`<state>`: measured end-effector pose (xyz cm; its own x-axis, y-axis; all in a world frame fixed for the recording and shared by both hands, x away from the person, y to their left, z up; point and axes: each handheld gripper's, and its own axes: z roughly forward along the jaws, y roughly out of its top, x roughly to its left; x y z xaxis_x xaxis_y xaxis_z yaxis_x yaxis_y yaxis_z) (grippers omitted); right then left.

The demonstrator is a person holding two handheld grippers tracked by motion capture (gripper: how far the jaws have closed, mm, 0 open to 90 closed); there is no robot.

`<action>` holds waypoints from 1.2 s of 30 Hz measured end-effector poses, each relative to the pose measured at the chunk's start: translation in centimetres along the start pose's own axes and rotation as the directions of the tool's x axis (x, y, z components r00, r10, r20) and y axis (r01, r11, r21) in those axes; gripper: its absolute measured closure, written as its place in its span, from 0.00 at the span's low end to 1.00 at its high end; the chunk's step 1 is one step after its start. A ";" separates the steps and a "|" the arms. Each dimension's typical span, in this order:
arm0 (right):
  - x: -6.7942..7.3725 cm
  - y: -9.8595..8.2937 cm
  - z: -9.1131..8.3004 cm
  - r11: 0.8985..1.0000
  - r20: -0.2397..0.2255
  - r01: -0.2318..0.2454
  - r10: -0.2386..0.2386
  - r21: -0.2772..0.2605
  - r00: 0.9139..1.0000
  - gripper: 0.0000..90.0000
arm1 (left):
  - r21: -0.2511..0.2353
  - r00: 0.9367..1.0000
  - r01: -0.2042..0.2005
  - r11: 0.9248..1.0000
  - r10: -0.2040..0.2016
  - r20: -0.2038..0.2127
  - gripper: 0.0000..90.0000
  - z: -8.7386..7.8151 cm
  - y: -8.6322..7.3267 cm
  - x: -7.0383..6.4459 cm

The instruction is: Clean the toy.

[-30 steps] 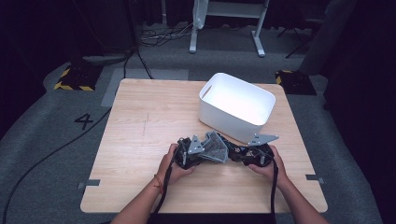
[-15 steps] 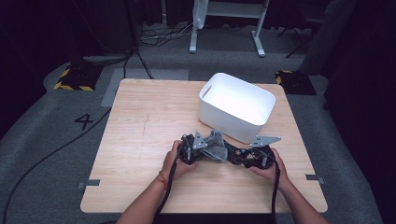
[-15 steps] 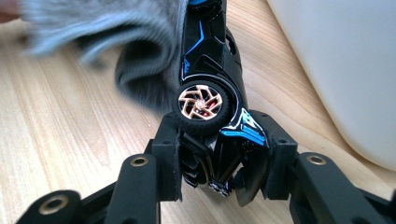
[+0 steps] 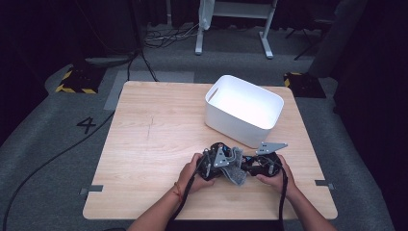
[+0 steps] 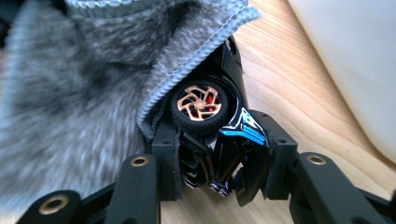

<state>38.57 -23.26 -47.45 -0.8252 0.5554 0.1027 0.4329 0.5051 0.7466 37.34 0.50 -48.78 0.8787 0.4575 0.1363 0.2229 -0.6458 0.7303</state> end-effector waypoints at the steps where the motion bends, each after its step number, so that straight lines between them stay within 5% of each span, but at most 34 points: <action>1: 0.0 0.0 0.0 1.000 -0.001 0.000 0.000 0.001 1.000 0.65 | 0.002 1.000 0.011 1.000 -0.011 -0.011 0.86 -0.1 -0.1 0.2; 9: 0.3 0.0 -0.1 1.000 0.007 0.013 -0.013 0.013 1.000 0.65 | 0.053 0.985 0.077 0.996 -0.068 -0.160 0.86 -1.3 -1.5 2.9; 14: 0.3 0.0 -0.2 1.000 -0.007 0.016 -0.015 0.015 1.000 0.65 | 0.059 0.966 0.161 0.985 -0.145 -0.214 0.86 -2.1 -3.2 5.5; 15: 0.4 0.0 -0.2 1.000 -0.014 0.018 -0.017 0.015 1.000 0.65 | 0.043 0.965 0.191 0.981 -0.180 -0.190 0.86 -2.4 -3.6 6.0; 18: 0.6 0.0 -0.1 0.999 -0.005 0.032 -0.032 0.020 0.999 0.65 | 0.032 0.972 0.180 0.983 -0.173 -0.160 0.86 -2.5 -3.8 5.9; 21: 0.7 0.0 -0.1 0.999 -0.005 0.033 -0.033 0.019 0.999 0.65 | 0.029 0.987 0.122 0.992 -0.118 -0.107 0.86 -2.4 -3.1 4.3; 26: 0.7 0.0 -0.1 1.000 0.001 0.026 -0.026 0.014 1.000 0.65 | 0.014 0.998 0.063 0.998 -0.063 0.025 0.86 -1.9 -2.0 1.6; 29: 0.9 0.1 0.1 0.999 -0.001 0.031 -0.031 0.011 1.000 0.65 | 0.015 0.996 -0.008 1.000 0.006 0.085 0.86 -1.3 -1.2 -0.9; 32: 1.0 0.2 0.3 1.000 -0.009 0.029 -0.029 0.011 1.000 0.65 | 0.001 0.987 -0.056 0.998 0.055 0.151 0.86 -0.7 -0.3 -3.6; 36: 1.1 0.1 0.4 1.000 -0.014 0.020 -0.020 0.009 1.000 0.65 | -0.001 0.982 -0.090 0.996 0.089 0.165 0.86 -0.1 0.4 -5.3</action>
<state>37.86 -22.36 -47.49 -0.8385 0.5362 0.0970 0.4198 0.5220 0.7425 32.75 -2.18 -49.15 0.9525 0.2914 0.0883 0.1428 -0.6838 0.7155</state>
